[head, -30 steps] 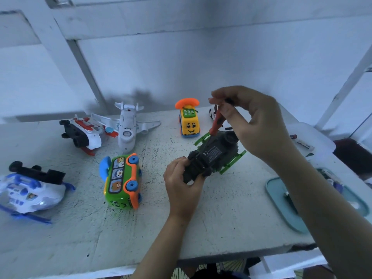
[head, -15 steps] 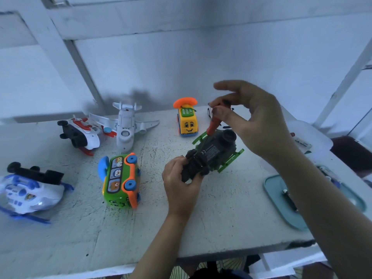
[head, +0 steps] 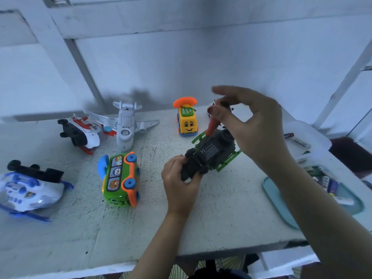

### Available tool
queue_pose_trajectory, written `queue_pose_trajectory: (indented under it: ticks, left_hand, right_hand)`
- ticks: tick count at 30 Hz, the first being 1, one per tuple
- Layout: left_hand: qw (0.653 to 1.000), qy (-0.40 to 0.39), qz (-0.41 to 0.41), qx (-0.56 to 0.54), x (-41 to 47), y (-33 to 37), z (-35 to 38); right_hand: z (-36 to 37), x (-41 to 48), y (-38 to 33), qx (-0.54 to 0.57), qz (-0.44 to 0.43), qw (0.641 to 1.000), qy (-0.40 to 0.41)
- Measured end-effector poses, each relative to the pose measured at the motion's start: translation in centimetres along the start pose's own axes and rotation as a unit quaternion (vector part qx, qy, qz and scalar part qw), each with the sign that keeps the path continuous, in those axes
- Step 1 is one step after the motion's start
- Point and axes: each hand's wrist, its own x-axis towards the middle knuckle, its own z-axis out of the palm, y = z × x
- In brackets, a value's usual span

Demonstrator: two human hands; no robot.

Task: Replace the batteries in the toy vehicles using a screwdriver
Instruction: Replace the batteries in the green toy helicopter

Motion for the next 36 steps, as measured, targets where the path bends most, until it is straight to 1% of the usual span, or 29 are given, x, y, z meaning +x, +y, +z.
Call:
queue_pose_trajectory:
  ticks: [2, 5, 7, 12, 14, 16, 19, 22, 25, 28, 30, 33, 36]
  left_hand:
    - [1.000, 0.000, 0.000, -0.001, 0.0, 0.1, 0.0]
    - [1.000, 0.001, 0.001, 0.001, 0.0, 0.3, 0.1]
    - [1.000, 0.000, -0.001, 0.001, 0.0, 0.4, 0.1]
    - [1.000, -0.006, -0.002, 0.004, -0.1, 0.4, 0.0]
    - [1.000, -0.007, -0.005, 0.003, -0.1, 0.3, 0.0]
    - [1.000, -0.006, -0.006, 0.003, -0.1, 0.3, 0.0]
    - [1.000, -0.001, -0.007, 0.004, 0.0, 0.4, -0.1]
    - [1.000, 0.006, -0.004, 0.005, 0.1, 0.6, -0.1]
    - [1.000, 0.011, -0.004, 0.008, 0.2, 0.7, -0.1]
    - [1.000, 0.019, -0.003, 0.021, 0.2, 0.4, 0.0]
    - [0.999, 0.034, -0.005, 0.033, 0.2, 0.2, 0.1]
    - [0.998, 0.054, -0.015, 0.041, 0.2, -0.1, 0.1]
    - [0.997, 0.050, -0.028, 0.052, 0.1, -0.3, 0.2]
  right_hand:
    - [-0.2, 0.2, 0.3, -0.003, 0.017, 0.999, -0.027]
    - [-0.1, 0.0, 0.6, 0.005, 0.011, 0.997, -0.072]
    - [0.1, -0.3, 0.5, 0.027, 0.010, 0.997, -0.078]
    - [0.3, -0.5, -0.6, -0.028, -0.010, 0.999, 0.022]
    - [0.1, -0.4, -0.5, -0.029, -0.001, 0.999, 0.039]
    - [0.0, -0.2, -0.1, -0.033, 0.026, 0.998, 0.040]
    - [-0.4, -0.1, 0.3, -0.038, 0.055, 0.998, 0.004]
    - [-1.1, -0.4, 0.4, -0.079, 0.035, 0.995, -0.040]
    - [-2.2, -0.8, 0.3, -0.112, 0.035, 0.988, -0.102]
    - [-2.8, -1.5, 0.6, -0.176, 0.028, 0.975, -0.135]
    - [-3.2, -2.0, 0.7, -0.198, 0.052, 0.964, -0.173]
    - [-3.8, -3.0, 0.7, -0.185, 0.103, 0.948, -0.239]
    - [-4.0, -4.0, 0.9, -0.178, 0.116, 0.942, -0.260]
